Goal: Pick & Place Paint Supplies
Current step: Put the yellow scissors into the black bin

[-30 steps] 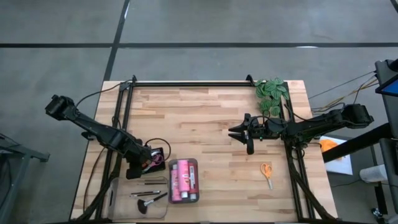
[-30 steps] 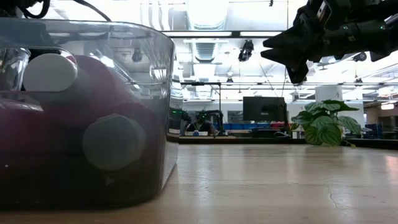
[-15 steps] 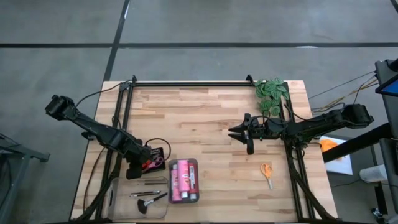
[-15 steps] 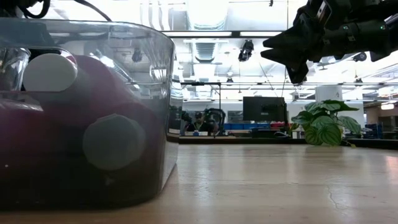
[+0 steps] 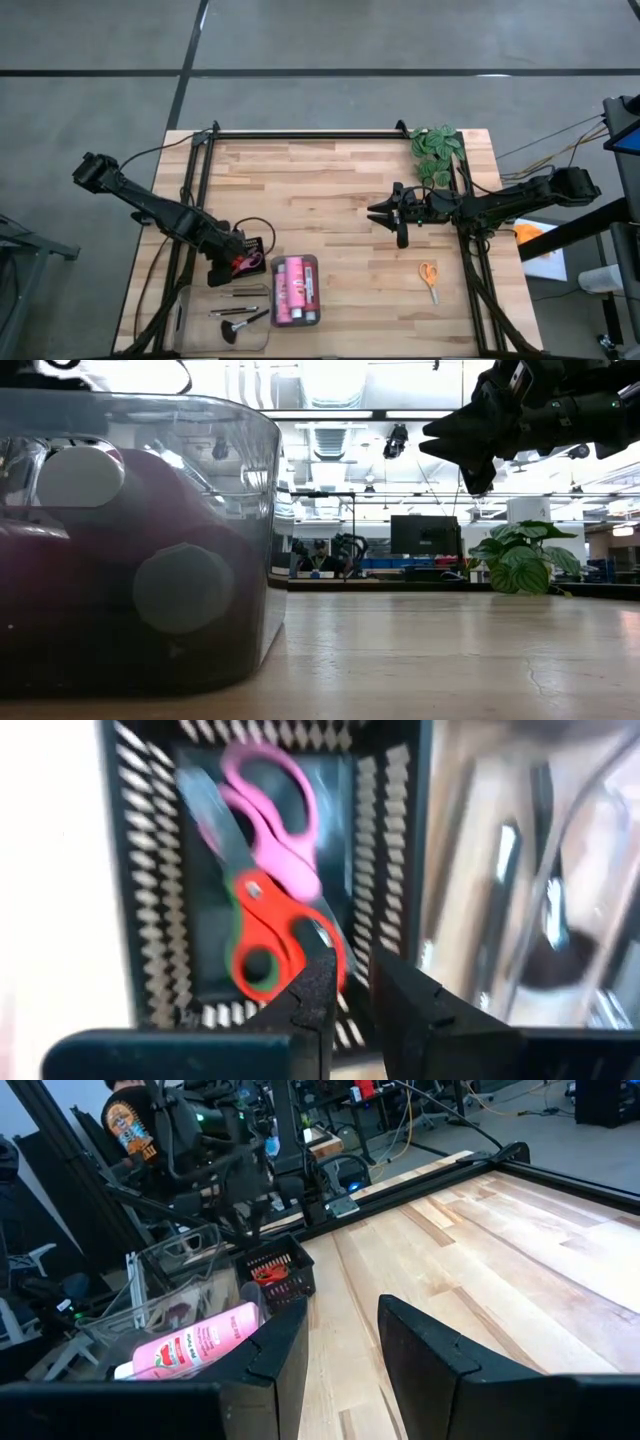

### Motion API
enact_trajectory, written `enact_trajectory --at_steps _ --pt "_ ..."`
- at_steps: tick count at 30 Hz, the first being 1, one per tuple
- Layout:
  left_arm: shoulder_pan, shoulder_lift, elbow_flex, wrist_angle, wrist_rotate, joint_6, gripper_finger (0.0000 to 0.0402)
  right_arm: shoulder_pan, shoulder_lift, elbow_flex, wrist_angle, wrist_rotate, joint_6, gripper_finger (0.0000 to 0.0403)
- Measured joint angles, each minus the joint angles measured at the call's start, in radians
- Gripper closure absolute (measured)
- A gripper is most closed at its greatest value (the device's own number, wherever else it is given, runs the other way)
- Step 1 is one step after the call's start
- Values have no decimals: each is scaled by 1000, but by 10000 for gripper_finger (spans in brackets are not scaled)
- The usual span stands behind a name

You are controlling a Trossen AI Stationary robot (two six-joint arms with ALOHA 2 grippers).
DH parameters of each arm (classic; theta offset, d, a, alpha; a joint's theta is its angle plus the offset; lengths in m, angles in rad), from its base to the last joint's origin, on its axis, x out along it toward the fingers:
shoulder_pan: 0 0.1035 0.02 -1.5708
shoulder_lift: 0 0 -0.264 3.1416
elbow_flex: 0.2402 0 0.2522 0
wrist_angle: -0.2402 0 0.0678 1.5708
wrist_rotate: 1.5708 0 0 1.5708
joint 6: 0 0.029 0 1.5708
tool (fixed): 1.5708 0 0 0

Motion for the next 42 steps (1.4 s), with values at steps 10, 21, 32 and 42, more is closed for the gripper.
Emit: enact_trajectory --at_steps 10,21,32,42 --pt "15 0 74 54 -397 152 335 0 0 0 0 0 0 282" --pt "146 15 67 320 -517 326 335 0 0 0 0 0 0 282" --pt "400 114 65 770 -469 344 336 0 0 0 2 0 0 282" --pt "709 91 66 801 -347 446 336 0 0 0 0 0 0 282"
